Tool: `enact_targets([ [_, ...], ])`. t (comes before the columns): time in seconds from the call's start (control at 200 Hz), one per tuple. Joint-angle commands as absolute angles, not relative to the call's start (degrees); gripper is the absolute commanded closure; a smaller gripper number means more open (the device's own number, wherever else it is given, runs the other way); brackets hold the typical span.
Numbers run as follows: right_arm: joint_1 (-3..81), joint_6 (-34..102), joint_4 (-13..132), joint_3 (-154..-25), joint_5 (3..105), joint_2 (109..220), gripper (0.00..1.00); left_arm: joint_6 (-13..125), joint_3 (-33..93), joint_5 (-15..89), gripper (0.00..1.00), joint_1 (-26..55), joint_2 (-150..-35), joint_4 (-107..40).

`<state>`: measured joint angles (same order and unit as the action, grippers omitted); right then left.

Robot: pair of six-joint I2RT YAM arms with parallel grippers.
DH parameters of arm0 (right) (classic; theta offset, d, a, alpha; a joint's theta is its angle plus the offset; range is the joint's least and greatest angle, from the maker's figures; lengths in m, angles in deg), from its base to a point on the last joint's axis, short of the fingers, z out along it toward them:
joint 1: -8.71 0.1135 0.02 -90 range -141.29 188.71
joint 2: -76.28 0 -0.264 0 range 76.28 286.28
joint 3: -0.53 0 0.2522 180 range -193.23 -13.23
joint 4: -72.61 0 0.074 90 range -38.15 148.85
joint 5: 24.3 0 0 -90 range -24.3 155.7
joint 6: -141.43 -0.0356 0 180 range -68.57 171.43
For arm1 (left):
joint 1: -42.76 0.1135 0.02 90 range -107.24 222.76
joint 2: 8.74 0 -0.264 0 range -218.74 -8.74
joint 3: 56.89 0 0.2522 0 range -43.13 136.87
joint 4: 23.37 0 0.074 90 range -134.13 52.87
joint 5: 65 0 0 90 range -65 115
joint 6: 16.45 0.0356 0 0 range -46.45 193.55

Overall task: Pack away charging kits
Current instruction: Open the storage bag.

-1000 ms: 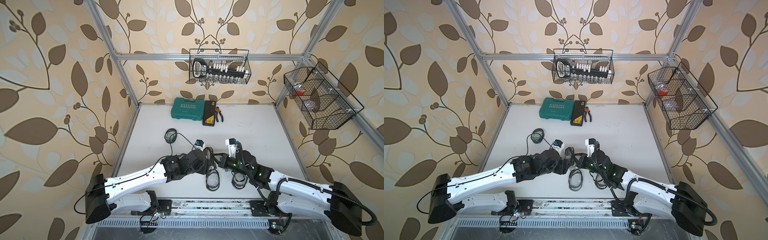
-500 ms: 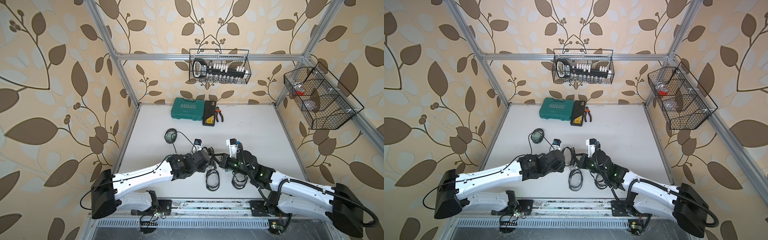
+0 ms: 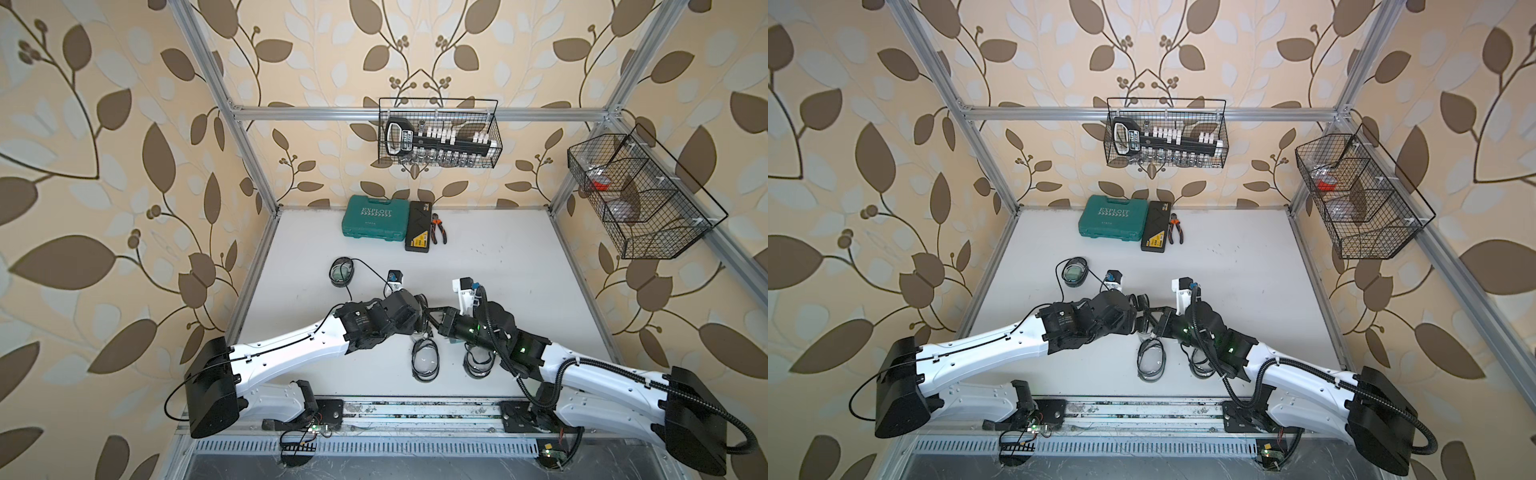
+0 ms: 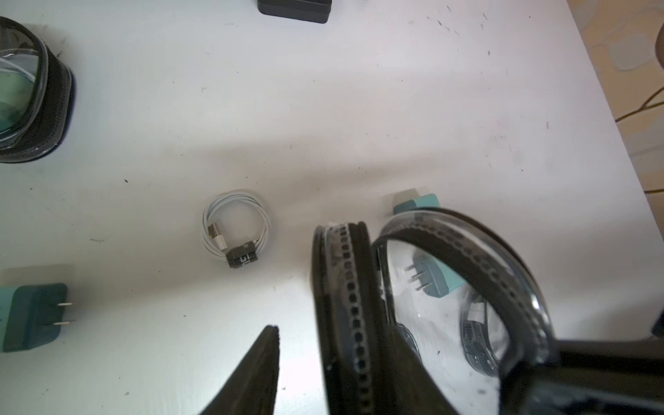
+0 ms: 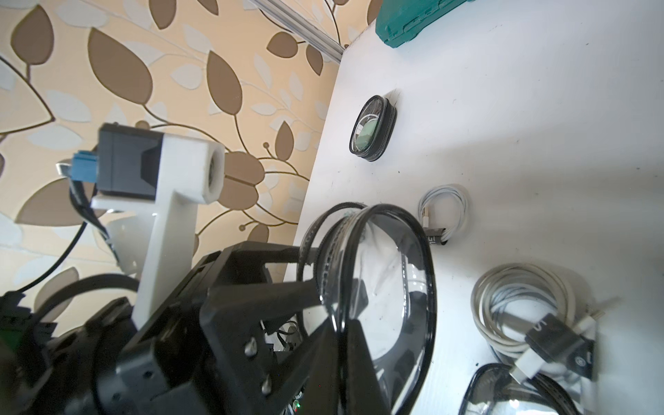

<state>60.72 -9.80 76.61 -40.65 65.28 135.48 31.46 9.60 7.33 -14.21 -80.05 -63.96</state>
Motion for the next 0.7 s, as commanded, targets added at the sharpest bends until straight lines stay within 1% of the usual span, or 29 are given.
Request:
enact_targets([
  [0.0,60.75,-10.92,77.82,-39.60,65.95,135.13,1.00,32.44,8.10,10.78,0.60,-13.49,-76.45,-59.82],
  [0.185,60.65,-11.28,79.43,-39.95,65.34,137.24,1.00,33.76,6.20,14.86,0.60,-12.94,-72.82,-55.90],
  [0.375,60.64,-11.37,80.22,-40.39,64.68,138.16,1.00,34.04,5.15,18.41,0.67,-11.86,-72.33,-53.39],
  [0.5,60.64,-11.53,80.32,-40.39,64.63,137.97,1.00,34.09,4.51,19.75,0.69,-11.21,-72.17,-52.34],
  [0.7,60.65,-11.44,80.12,-40.39,64.63,136.99,1.00,33.38,4.10,19.02,0.67,-10.29,-72.80,-53.50],
])
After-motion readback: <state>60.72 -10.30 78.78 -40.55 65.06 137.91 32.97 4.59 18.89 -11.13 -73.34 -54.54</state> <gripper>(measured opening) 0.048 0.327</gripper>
